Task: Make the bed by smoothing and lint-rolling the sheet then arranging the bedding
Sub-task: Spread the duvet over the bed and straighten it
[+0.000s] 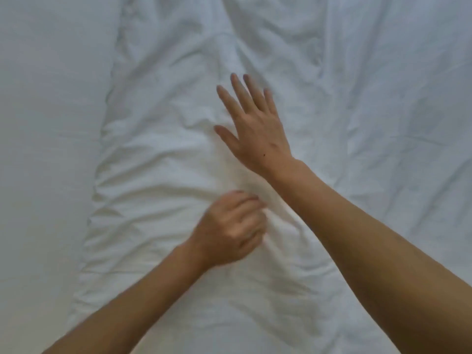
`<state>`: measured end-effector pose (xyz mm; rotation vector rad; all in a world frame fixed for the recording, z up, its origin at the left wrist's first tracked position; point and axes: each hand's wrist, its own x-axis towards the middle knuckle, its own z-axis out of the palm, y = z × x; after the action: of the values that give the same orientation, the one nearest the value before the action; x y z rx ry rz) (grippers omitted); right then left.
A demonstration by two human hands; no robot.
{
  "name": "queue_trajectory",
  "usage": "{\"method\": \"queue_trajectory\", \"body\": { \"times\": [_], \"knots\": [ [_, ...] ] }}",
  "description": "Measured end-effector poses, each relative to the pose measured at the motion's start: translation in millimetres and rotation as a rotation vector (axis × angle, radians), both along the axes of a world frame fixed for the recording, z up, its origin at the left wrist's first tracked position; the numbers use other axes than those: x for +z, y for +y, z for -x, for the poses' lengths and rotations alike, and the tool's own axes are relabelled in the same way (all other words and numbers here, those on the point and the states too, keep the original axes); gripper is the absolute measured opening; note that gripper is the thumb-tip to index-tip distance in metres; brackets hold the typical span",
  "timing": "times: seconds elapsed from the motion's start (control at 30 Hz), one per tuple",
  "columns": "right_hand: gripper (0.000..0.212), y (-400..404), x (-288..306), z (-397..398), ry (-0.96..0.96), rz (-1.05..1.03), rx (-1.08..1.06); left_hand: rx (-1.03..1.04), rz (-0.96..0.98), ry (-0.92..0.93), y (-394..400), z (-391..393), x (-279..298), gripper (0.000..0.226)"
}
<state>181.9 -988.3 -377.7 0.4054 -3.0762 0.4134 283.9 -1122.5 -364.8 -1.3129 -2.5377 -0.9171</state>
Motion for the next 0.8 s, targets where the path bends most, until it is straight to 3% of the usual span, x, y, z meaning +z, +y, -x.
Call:
{"method": "queue_trajectory", "body": {
  "times": [0.07,0.13,0.2,0.3,0.37,0.47,0.6,0.8],
  "knots": [
    [0.062,6,8,29,0.024,-0.011,-0.056,0.283,0.168,-0.038,-40,61,-27,0.024],
    [0.062,1,11,60,0.026,-0.052,-0.104,0.562,0.299,0.030,-67,140,-37,0.037],
    [0.061,-16,12,92,0.035,-0.040,-0.102,0.691,0.370,0.002,-55,204,-23,0.052],
    [0.063,-34,-9,133,-0.065,-0.039,-0.036,0.661,0.505,-0.063,-39,257,-48,0.057],
    [0.065,-20,-42,145,-0.161,-0.170,-0.058,0.746,0.546,-0.075,-56,268,-81,0.062],
    [0.074,37,-77,156,-0.133,-0.247,-0.344,0.959,0.518,-0.151,-77,265,-115,0.069],
    [0.077,90,-76,186,-0.167,-0.170,-0.668,1.022,0.494,-0.184,-76,276,-111,0.070],
    [0.073,110,-77,181,-0.234,-0.100,-0.743,1.015,0.492,-0.200,-78,275,-111,0.070]
  ]
}}
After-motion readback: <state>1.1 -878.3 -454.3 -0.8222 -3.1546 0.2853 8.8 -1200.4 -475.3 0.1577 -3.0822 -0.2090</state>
